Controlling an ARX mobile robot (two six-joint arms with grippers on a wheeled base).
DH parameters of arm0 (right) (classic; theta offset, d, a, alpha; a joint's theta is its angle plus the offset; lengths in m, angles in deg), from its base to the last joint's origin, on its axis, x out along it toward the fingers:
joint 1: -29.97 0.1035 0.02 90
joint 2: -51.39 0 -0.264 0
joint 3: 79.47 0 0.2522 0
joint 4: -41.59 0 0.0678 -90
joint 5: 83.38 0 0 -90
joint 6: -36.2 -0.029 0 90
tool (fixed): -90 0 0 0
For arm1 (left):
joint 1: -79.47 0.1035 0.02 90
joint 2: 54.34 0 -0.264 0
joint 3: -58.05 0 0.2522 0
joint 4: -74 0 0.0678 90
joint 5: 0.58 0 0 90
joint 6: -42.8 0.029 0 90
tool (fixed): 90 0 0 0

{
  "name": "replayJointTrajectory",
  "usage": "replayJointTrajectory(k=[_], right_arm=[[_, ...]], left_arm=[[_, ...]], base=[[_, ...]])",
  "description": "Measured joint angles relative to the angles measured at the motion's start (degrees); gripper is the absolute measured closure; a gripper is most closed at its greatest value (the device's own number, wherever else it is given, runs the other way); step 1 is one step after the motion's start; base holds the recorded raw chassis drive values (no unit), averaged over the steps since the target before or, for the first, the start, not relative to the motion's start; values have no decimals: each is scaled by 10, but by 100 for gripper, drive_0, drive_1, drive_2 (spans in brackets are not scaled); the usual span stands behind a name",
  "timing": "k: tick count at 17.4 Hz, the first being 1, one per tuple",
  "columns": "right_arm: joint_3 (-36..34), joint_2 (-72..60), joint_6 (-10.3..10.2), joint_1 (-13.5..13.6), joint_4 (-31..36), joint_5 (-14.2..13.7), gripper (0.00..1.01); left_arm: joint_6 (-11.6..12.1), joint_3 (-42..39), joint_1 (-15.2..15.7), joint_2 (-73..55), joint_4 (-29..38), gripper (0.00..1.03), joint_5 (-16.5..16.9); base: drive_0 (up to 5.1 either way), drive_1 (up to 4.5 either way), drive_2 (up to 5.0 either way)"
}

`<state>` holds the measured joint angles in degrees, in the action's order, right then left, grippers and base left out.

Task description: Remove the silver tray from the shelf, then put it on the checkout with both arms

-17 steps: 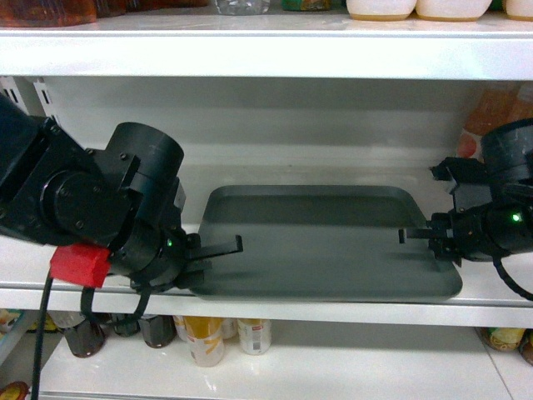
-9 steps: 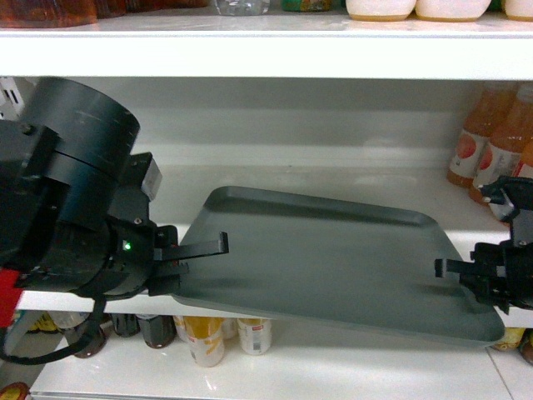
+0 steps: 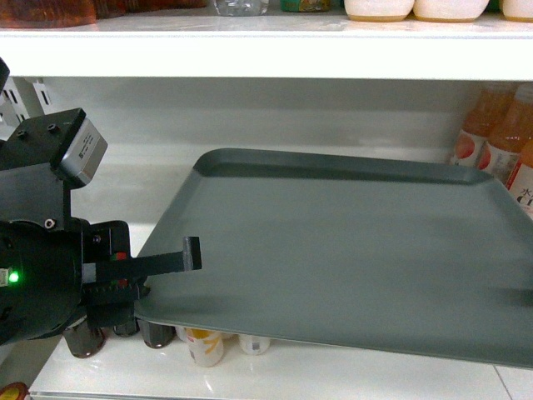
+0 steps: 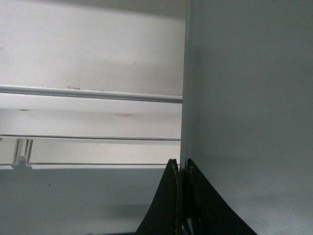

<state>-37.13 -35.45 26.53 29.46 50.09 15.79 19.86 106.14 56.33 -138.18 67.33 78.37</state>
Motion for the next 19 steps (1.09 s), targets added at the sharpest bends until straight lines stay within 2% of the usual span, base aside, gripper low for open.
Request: replayJointTrajectory(k=[19], right_arm=[[-11,18,-1,-3,6,5,98]], left_arm=[[6,0,0,-2,5,101,-3]], base=[[0,0,0]])
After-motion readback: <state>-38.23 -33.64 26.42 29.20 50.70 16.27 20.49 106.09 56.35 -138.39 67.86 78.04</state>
